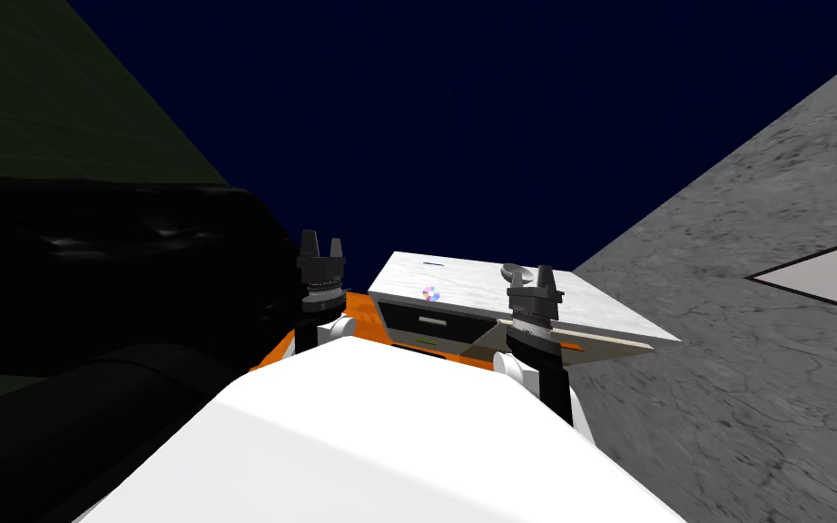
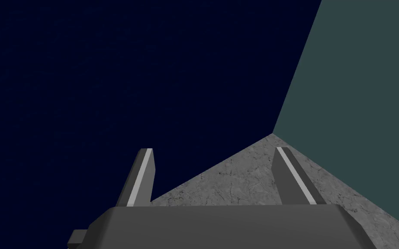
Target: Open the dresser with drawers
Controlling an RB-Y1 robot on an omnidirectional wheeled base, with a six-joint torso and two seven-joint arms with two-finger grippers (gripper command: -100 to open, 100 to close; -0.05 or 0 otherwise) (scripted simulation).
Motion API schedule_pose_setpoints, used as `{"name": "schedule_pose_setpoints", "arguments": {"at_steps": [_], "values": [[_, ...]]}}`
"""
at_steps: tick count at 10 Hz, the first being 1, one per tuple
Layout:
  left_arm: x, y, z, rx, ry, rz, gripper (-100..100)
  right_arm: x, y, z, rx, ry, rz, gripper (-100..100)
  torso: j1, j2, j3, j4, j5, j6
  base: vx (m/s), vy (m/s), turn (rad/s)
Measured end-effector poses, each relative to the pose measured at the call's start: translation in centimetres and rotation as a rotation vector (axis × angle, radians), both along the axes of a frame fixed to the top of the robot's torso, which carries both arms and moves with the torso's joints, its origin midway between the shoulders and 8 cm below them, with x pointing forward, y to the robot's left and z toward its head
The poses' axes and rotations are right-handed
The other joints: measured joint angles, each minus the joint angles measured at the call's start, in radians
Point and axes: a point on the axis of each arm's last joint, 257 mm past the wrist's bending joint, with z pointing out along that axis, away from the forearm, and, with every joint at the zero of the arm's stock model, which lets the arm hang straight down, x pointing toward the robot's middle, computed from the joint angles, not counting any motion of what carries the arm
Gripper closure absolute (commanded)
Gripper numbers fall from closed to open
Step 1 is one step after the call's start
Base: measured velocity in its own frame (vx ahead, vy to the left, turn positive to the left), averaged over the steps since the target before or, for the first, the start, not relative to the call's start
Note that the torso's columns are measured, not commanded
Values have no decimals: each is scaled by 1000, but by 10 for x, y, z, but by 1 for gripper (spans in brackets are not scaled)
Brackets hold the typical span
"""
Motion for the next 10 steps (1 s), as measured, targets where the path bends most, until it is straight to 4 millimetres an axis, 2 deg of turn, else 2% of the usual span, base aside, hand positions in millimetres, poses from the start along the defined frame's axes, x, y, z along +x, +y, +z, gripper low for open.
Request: {"name": "schedule_pose_setpoints", "arguments": {"at_steps": [2,9,10], "values": [[0,0,0,0,0,0,0,0,0,0,0,0,0,0,0,104,-209,105,0,0,0,0,0],[0,0,0,0,0,0,0,0,0,0,0,0,0,0,0,618,-1234,617,0,0,0,0,0],[0,0,0,0,0,0,0,0,0,0,0,0,0,-100,0,691,-1382,691,0,0,10,21,-12]]}}
